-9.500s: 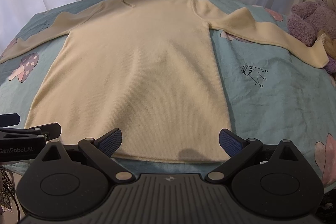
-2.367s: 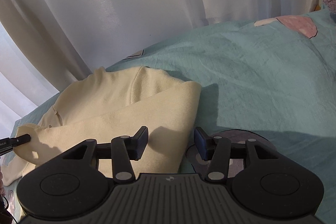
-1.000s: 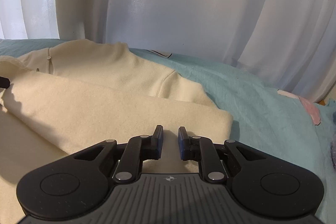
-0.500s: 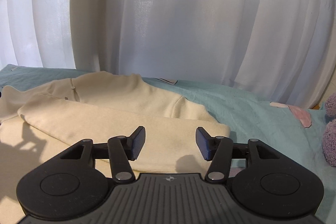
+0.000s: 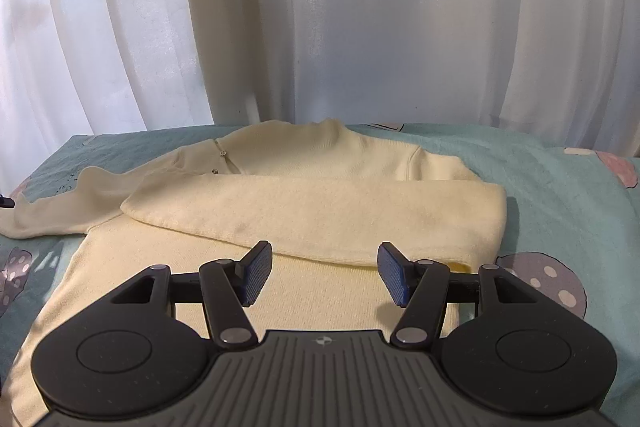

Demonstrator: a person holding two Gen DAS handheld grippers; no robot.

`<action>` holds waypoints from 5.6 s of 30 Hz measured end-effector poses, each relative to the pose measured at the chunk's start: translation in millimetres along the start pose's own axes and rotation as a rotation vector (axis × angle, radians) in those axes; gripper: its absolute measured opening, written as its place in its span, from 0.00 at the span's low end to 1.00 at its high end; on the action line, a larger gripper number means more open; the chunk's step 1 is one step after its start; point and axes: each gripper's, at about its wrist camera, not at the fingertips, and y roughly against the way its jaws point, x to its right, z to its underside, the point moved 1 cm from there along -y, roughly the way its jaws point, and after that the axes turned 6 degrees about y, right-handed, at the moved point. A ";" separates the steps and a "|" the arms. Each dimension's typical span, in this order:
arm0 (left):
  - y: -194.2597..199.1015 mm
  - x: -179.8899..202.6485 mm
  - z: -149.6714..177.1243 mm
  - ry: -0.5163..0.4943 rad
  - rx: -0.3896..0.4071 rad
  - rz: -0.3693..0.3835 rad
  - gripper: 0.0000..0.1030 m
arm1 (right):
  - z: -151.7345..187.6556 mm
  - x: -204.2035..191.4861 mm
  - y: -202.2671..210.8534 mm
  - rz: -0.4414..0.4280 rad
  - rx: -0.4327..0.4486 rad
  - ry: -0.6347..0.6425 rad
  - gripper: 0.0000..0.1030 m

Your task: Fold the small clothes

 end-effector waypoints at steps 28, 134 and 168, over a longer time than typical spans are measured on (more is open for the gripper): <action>-40.2 -43.0 -76.8 0.213 0.134 0.109 0.08 | -5.8 -33.6 -14.9 -0.036 -0.037 0.036 0.57; -12.6 189.6 180.6 -0.875 -0.277 0.295 0.56 | -10.8 136.0 -68.2 0.226 -0.068 -0.289 0.05; -35.3 211.0 194.1 -0.922 -0.267 0.286 0.57 | -14.7 130.2 -97.7 0.391 -0.119 -0.173 0.00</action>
